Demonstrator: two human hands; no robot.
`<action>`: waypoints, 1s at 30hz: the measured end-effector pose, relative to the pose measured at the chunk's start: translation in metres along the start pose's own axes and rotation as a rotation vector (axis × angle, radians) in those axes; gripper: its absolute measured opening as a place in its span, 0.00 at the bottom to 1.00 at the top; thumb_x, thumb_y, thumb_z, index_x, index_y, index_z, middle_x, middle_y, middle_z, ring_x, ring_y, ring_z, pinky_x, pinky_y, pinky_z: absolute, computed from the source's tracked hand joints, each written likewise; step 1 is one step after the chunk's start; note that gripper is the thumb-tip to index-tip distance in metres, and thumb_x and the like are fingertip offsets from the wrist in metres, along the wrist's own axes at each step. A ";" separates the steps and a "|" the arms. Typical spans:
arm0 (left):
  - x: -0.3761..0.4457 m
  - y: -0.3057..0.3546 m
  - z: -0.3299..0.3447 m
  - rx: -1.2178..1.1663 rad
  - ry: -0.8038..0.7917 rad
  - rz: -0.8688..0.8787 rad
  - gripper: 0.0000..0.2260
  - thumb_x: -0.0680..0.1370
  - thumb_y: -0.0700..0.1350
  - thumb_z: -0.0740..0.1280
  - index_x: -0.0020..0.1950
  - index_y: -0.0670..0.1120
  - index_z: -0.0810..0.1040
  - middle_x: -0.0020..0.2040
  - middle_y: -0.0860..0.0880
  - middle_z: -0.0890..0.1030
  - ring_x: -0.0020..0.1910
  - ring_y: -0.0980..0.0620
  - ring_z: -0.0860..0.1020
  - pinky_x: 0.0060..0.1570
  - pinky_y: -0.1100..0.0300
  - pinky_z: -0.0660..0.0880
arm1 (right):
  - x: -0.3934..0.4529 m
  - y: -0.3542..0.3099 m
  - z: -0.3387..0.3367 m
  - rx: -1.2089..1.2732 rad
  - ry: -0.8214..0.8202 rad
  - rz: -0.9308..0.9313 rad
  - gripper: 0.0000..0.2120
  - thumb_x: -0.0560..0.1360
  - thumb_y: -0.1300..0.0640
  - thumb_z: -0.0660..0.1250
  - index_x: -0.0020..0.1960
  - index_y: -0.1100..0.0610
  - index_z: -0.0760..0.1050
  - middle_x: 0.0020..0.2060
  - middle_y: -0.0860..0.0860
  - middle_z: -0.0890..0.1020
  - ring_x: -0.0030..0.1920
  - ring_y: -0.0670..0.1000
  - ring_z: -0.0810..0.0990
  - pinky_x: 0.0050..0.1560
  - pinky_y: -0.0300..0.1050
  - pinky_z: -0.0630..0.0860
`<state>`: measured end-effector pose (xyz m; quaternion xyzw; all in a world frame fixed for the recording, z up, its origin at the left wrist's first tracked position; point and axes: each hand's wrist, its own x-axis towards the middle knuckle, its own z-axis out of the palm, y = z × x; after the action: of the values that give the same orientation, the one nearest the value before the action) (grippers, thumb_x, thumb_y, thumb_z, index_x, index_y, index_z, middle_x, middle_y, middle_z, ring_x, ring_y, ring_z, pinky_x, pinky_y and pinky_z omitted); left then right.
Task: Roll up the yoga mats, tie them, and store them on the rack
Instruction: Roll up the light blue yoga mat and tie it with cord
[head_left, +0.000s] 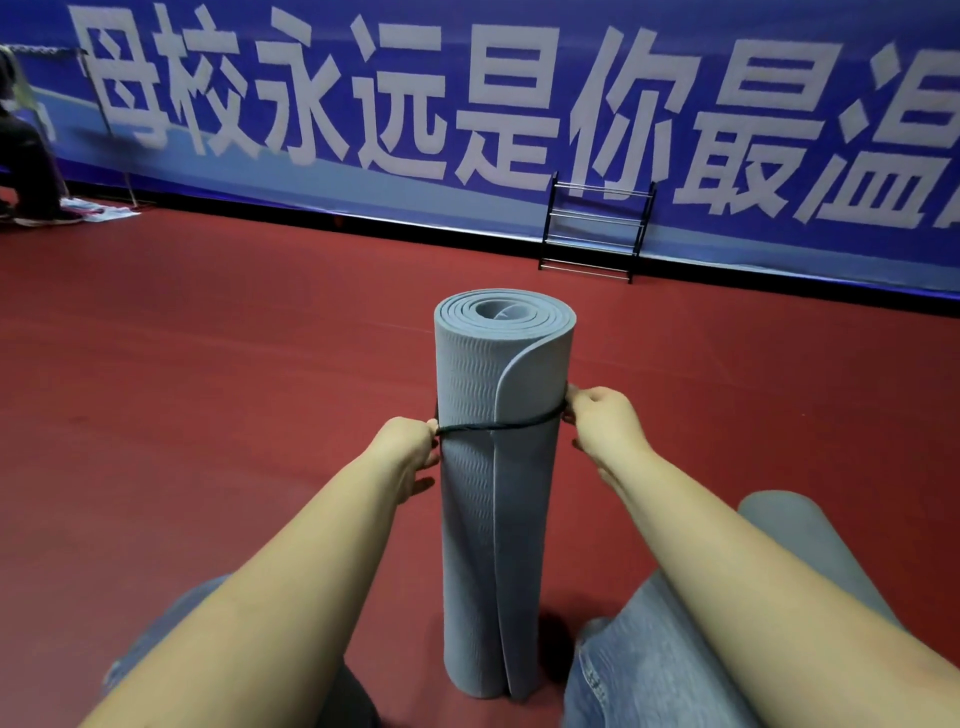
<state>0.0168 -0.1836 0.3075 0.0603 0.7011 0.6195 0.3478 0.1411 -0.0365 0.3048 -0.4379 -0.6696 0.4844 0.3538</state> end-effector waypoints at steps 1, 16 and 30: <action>0.001 -0.004 0.000 0.016 0.007 -0.012 0.14 0.78 0.36 0.53 0.39 0.47 0.74 0.37 0.51 0.73 0.32 0.54 0.70 0.45 0.55 0.70 | -0.001 0.004 0.000 -0.044 -0.017 0.006 0.16 0.78 0.51 0.61 0.38 0.62 0.72 0.37 0.63 0.79 0.36 0.62 0.78 0.37 0.43 0.66; 0.015 -0.058 0.008 0.005 0.006 -0.132 0.13 0.80 0.37 0.55 0.38 0.45 0.73 0.39 0.51 0.75 0.42 0.51 0.73 0.52 0.51 0.68 | -0.010 0.070 0.009 -0.034 -0.030 0.233 0.07 0.77 0.55 0.64 0.45 0.60 0.74 0.42 0.57 0.79 0.43 0.54 0.76 0.43 0.46 0.71; 0.059 -0.110 0.017 -0.061 0.046 -0.262 0.09 0.80 0.36 0.55 0.51 0.42 0.75 0.39 0.49 0.75 0.38 0.53 0.72 0.45 0.53 0.70 | -0.018 0.130 0.022 -0.061 0.064 0.182 0.14 0.76 0.64 0.63 0.33 0.57 0.67 0.27 0.51 0.71 0.29 0.48 0.65 0.25 0.36 0.61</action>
<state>0.0202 -0.1641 0.1837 -0.0566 0.6915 0.5910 0.4115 0.1595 -0.0420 0.1728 -0.5226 -0.6299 0.4797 0.3162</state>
